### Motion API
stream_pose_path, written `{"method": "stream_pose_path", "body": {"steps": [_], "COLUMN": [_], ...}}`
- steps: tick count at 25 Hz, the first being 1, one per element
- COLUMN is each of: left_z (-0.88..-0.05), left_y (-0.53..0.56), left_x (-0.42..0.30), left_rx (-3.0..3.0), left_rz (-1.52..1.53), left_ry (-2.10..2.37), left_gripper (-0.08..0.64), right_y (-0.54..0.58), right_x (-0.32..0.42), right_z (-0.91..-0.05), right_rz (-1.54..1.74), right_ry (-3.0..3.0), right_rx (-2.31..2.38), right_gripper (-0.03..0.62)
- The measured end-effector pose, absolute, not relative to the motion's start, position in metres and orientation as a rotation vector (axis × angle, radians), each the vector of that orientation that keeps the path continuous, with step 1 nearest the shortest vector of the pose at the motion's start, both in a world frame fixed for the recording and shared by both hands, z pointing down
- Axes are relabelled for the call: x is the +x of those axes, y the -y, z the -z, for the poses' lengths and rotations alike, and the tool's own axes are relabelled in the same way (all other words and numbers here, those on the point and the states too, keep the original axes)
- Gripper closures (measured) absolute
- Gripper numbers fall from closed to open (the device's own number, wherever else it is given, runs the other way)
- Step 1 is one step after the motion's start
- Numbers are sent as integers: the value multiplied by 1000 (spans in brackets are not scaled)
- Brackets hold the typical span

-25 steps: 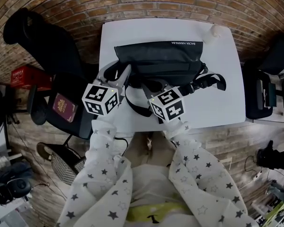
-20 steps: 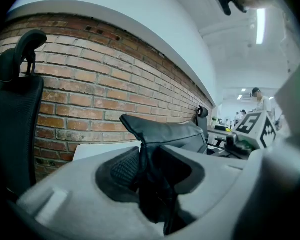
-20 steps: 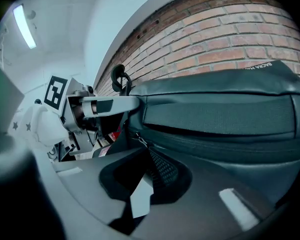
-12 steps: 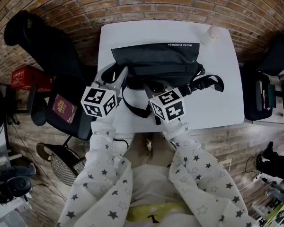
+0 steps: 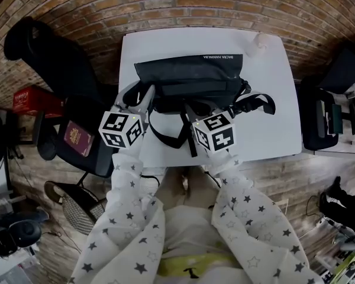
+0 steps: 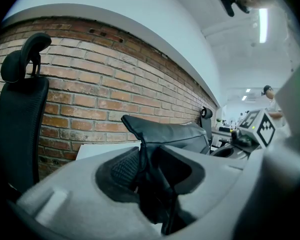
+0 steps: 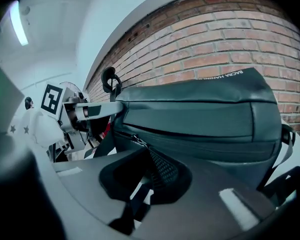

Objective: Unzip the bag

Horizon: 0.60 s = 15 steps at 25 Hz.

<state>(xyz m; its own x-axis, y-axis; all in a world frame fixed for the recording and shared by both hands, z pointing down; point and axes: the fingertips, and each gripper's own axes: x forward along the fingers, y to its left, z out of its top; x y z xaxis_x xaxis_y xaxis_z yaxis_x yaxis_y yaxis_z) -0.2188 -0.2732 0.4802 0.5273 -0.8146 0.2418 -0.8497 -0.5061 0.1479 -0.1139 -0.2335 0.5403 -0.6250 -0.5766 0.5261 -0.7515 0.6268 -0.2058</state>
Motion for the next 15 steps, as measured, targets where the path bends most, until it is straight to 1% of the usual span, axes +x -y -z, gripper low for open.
{"method": "stream_pose_path", "body": {"steps": [9,15], "left_z": [-469,-470], "left_y": [269,269], "left_x": [-195,-198], "left_rx": [2465,2436], "left_rz": [-185,-173], "left_ry": [1486,1526], "left_gripper": [433,433], "right_y": [233,234], "right_x": [-61,-52], "right_z": [-528,-527], "right_rz": [-599,-600], "right_ry": [2427,2421], "right_rx": [1124,1153], "right_gripper": [575,575]}}
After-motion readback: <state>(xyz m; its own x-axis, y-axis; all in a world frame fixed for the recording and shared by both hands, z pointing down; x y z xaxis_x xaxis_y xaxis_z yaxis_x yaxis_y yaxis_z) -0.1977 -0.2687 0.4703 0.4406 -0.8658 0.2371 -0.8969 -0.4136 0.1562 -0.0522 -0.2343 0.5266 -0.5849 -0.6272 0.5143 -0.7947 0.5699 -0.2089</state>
